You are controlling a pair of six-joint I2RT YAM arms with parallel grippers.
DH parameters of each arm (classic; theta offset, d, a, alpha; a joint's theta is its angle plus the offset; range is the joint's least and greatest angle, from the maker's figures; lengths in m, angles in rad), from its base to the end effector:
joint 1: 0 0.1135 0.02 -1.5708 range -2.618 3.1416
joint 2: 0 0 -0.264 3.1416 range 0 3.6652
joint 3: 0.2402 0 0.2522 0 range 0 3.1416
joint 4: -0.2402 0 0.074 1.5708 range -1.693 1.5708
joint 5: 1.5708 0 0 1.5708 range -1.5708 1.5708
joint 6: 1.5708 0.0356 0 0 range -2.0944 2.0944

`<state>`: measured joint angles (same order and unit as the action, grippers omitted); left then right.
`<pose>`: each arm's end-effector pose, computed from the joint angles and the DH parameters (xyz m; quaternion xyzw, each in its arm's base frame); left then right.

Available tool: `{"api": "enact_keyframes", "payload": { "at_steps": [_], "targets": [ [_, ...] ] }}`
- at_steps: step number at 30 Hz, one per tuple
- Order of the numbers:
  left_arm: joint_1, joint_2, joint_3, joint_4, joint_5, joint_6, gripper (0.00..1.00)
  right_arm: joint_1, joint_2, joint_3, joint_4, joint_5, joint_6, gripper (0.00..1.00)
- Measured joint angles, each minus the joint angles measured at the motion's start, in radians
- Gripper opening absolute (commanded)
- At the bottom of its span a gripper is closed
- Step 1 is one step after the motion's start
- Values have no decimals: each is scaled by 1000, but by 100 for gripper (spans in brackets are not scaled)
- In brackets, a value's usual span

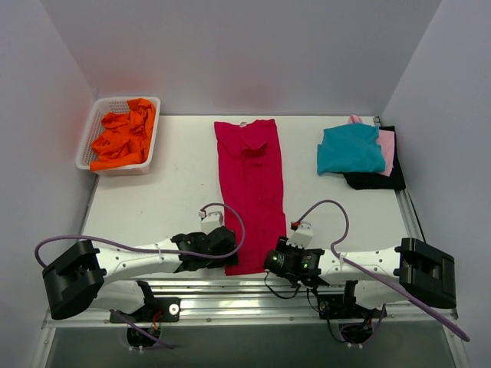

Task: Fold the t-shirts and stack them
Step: Rotate the tshirt 90 degrees, then grab the bottom of the folded rectangular tshirt with both arms

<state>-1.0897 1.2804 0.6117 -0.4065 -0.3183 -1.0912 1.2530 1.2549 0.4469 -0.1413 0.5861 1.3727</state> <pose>0.1140 -0.1944 0.1668 -0.0396 0.9572 -0.1438 0.2482 0.0846 0.1942 0.1445 0.1427 0.9046 0.2129 0.3406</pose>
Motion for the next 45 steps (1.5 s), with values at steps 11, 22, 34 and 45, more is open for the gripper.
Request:
{"api": "enact_keyframes", "payload": {
  "at_steps": [11, 22, 34, 45],
  "targets": [
    [-50, 60, 0, 81, 18, -21, 25, 6, 2, 0, -17, -12, 39, 5],
    [-114, 74, 24, 6, -26, -78, 2, 76, 15, 18, -85, 0, 108, 0],
    [-251, -192, 88, -334, -106, -212, 2, 293, 20, 192, -411, 27, 332, 0],
    [-138, -234, 250, -410, -231, -126, 2, 66, 25, 413, -502, 192, 138, 0]
  ]
}}
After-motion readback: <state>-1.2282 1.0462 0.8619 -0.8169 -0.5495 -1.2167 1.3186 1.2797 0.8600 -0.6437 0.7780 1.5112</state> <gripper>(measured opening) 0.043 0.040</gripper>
